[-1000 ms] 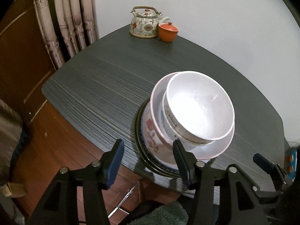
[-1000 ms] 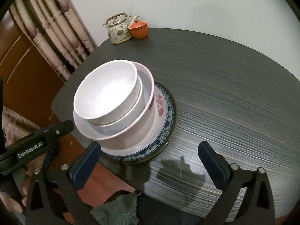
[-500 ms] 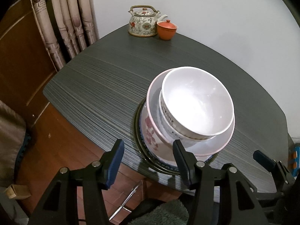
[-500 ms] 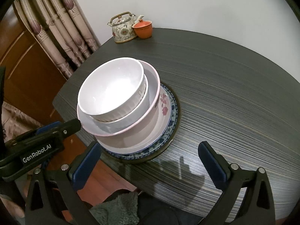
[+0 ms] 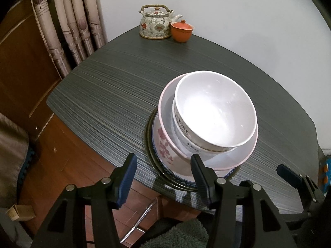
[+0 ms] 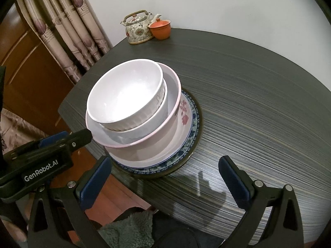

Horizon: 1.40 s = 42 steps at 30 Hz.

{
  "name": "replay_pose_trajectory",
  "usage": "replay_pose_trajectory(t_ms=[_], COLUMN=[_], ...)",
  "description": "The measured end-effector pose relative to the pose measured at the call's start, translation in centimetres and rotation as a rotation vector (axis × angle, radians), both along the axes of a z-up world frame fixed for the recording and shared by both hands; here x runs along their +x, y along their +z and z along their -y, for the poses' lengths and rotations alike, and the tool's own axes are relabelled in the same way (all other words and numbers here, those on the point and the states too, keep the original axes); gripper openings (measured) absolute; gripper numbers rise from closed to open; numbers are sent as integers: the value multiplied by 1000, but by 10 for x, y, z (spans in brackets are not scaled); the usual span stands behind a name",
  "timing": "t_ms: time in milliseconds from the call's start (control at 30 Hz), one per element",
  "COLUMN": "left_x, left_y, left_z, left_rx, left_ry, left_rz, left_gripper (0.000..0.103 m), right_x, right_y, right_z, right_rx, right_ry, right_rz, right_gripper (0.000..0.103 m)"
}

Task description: Organize plates and bowls

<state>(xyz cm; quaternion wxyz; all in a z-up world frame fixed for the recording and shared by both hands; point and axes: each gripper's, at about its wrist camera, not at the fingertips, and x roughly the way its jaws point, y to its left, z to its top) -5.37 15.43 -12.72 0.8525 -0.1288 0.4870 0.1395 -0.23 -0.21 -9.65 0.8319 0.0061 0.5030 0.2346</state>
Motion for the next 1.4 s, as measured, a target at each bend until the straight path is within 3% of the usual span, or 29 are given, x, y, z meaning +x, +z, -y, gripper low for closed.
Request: replay_pose_trajectory(t_ms=[1400], left_x=[0], left_y=[-4], left_z=[-3], left_rx=[11], left_ry=[8], left_rz=[-27], left_gripper=[55], right_x=[-2], right_y=[-4], right_z=[-1], right_rx=[-6], right_ry=[5], right_rz=[-21], right_gripper=[102])
